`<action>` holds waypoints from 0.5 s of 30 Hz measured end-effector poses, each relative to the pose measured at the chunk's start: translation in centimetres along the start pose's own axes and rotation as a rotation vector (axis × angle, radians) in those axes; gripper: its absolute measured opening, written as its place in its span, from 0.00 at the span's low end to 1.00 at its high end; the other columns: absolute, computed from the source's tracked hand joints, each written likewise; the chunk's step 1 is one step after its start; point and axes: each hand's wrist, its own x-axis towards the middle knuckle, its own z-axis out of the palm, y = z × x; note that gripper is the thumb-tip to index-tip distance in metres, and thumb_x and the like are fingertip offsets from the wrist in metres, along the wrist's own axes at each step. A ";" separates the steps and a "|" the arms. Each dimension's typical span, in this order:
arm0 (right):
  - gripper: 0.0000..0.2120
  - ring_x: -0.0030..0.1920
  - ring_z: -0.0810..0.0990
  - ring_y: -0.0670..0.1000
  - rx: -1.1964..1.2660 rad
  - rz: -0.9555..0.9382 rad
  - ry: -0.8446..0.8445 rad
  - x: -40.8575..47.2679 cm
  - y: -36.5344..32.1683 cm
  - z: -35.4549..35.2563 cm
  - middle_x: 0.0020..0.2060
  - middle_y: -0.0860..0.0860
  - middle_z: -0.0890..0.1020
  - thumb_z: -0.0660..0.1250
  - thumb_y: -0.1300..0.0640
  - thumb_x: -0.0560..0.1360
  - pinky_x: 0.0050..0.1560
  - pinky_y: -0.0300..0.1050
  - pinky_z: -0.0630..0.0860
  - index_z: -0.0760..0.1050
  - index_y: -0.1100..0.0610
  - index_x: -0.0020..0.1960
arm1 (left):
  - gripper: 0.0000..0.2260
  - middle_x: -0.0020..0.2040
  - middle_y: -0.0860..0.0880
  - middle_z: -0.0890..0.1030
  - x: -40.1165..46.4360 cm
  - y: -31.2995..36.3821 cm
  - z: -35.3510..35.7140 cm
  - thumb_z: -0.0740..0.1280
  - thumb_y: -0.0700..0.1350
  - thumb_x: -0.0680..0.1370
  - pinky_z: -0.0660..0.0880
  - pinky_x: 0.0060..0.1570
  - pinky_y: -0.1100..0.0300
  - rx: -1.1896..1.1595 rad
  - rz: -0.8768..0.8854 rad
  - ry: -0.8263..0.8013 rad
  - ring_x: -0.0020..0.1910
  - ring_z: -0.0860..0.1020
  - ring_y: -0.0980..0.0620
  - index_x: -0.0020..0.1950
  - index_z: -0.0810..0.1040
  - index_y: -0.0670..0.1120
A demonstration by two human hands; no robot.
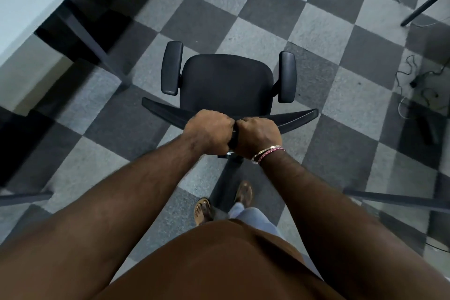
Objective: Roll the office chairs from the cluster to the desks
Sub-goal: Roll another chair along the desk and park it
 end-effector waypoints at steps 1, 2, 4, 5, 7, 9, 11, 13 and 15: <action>0.14 0.34 0.80 0.53 -0.003 -0.001 0.008 1.1 0.7 0.1 0.33 0.47 0.82 0.67 0.40 0.70 0.33 0.43 0.71 0.79 0.50 0.38 | 0.13 0.37 0.57 0.77 1.1 -0.5 -0.4 0.73 0.61 0.72 0.81 0.38 0.54 0.009 0.016 0.012 0.33 0.77 0.55 0.50 0.76 0.57; 0.14 0.33 0.80 0.53 -0.009 -0.001 0.015 2.3 1.4 0.1 0.33 0.47 0.81 0.68 0.40 0.69 0.33 0.42 0.70 0.79 0.50 0.38 | 0.13 0.37 0.58 0.77 2.4 -1.0 -0.9 0.72 0.62 0.72 0.81 0.37 0.54 0.017 0.032 0.023 0.33 0.77 0.55 0.50 0.76 0.57; 0.13 0.32 0.80 0.53 -0.017 -0.005 0.027 4.4 2.8 0.0 0.32 0.46 0.81 0.69 0.40 0.67 0.33 0.42 0.70 0.78 0.50 0.37 | 0.14 0.37 0.58 0.78 4.6 -1.8 -1.8 0.72 0.63 0.71 0.80 0.36 0.55 0.033 0.045 0.041 0.33 0.77 0.55 0.50 0.77 0.57; 0.13 0.32 0.80 0.53 -0.022 -0.003 0.029 5.8 3.7 -0.1 0.32 0.46 0.81 0.70 0.40 0.66 0.33 0.42 0.70 0.78 0.50 0.37 | 0.15 0.37 0.58 0.78 6.0 -2.3 -2.4 0.72 0.64 0.71 0.79 0.36 0.55 0.037 0.049 0.052 0.33 0.77 0.55 0.50 0.77 0.57; 0.12 0.32 0.81 0.53 -0.034 0.001 0.044 8.2 5.4 -0.3 0.32 0.46 0.81 0.70 0.41 0.66 0.33 0.42 0.69 0.78 0.50 0.37 | 0.15 0.37 0.58 0.77 8.6 -3.1 -3.6 0.71 0.64 0.70 0.79 0.35 0.56 0.041 0.055 0.063 0.33 0.77 0.55 0.50 0.77 0.57; 0.11 0.33 0.81 0.53 -0.045 0.007 0.057 11.0 7.5 -0.5 0.32 0.46 0.81 0.68 0.42 0.67 0.33 0.42 0.67 0.78 0.50 0.37 | 0.14 0.38 0.58 0.77 11.6 -3.9 -5.1 0.71 0.64 0.71 0.79 0.36 0.56 0.043 0.054 0.060 0.34 0.77 0.54 0.51 0.77 0.58; 0.11 0.33 0.81 0.52 -0.047 0.007 0.074 13.6 9.5 -0.9 0.32 0.46 0.81 0.68 0.42 0.67 0.33 0.42 0.67 0.78 0.50 0.37 | 0.14 0.40 0.58 0.78 14.5 -4.5 -6.5 0.70 0.63 0.72 0.78 0.37 0.55 0.049 0.045 0.055 0.36 0.77 0.54 0.52 0.77 0.57; 0.11 0.33 0.81 0.53 -0.035 -0.001 0.076 16.5 12.0 -1.5 0.33 0.47 0.82 0.69 0.42 0.67 0.33 0.43 0.68 0.78 0.50 0.37 | 0.14 0.41 0.58 0.78 17.7 -5.1 -8.3 0.70 0.64 0.73 0.78 0.38 0.55 0.043 0.020 0.043 0.37 0.78 0.54 0.52 0.76 0.58; 0.12 0.34 0.81 0.53 -0.020 -0.020 0.081 19.2 14.0 -2.1 0.33 0.47 0.81 0.68 0.42 0.67 0.33 0.43 0.67 0.78 0.50 0.37 | 0.14 0.41 0.59 0.78 20.5 -5.8 -10.0 0.70 0.64 0.73 0.79 0.39 0.55 0.026 0.004 0.049 0.38 0.78 0.54 0.53 0.77 0.58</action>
